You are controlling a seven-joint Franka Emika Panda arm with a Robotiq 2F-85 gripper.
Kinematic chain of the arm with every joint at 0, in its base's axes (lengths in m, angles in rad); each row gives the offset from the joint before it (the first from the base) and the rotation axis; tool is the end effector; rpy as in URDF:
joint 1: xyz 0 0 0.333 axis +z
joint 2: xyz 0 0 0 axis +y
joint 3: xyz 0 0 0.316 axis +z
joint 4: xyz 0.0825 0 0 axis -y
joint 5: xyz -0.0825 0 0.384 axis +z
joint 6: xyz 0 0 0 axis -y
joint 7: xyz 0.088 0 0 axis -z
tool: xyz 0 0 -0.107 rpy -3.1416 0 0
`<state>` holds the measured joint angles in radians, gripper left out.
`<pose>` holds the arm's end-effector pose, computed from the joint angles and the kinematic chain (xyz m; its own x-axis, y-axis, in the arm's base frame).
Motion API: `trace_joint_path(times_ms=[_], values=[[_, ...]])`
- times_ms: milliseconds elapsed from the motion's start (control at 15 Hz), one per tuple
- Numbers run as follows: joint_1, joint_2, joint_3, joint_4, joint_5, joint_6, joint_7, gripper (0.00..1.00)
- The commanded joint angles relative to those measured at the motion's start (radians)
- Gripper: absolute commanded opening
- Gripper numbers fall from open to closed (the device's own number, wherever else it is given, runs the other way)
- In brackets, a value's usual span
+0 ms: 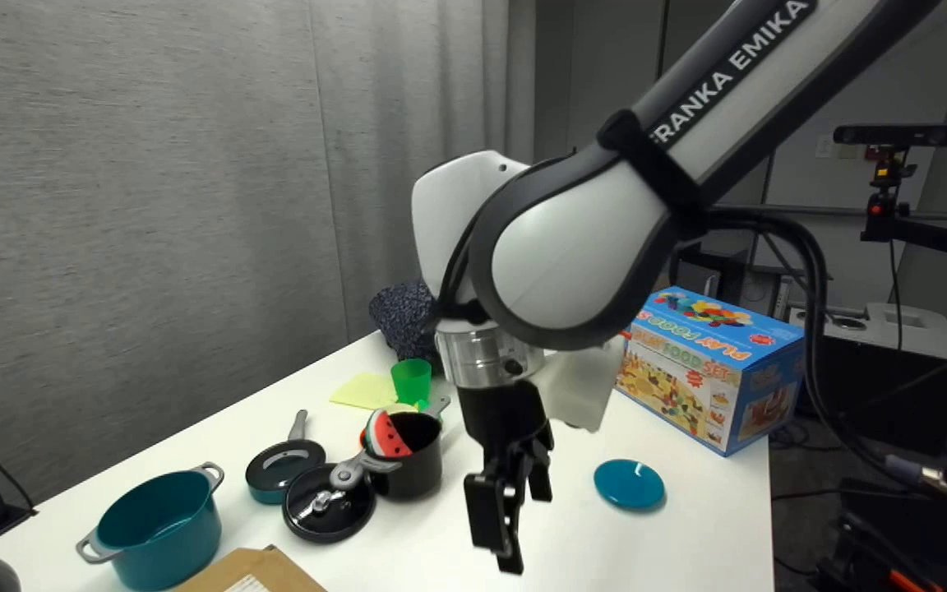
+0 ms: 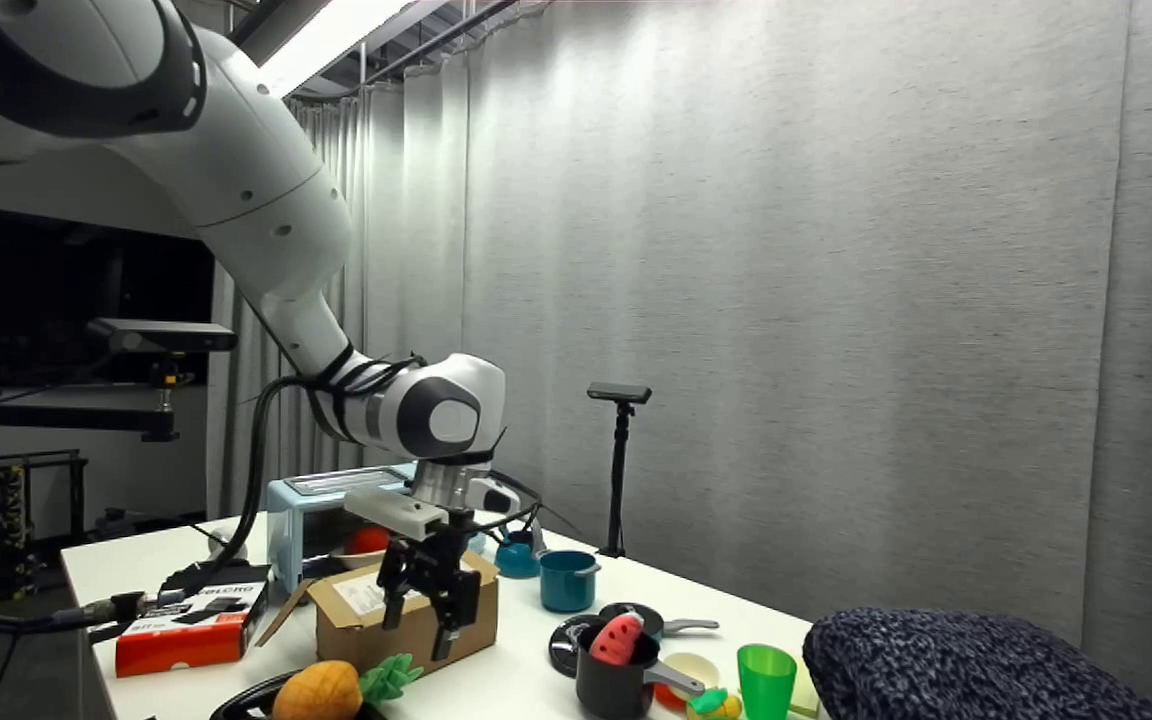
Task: Put the pineapple plushie on the black plate
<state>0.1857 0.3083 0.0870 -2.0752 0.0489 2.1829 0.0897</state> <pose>0.5423 0.1530 0.2653 0.9674 0.1500 -0.2039 0.1445 -0.9886 -0.0419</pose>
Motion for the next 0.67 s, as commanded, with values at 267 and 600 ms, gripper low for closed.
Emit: trace_joint_path(times_ms=[267,600], values=[[-0.097,-0.14,-0.094,-0.04,-0.036,0.168,0.139,1.0],[-0.115,-0.127,-0.097,-0.014,-0.025,0.255,0.155,1.0]])
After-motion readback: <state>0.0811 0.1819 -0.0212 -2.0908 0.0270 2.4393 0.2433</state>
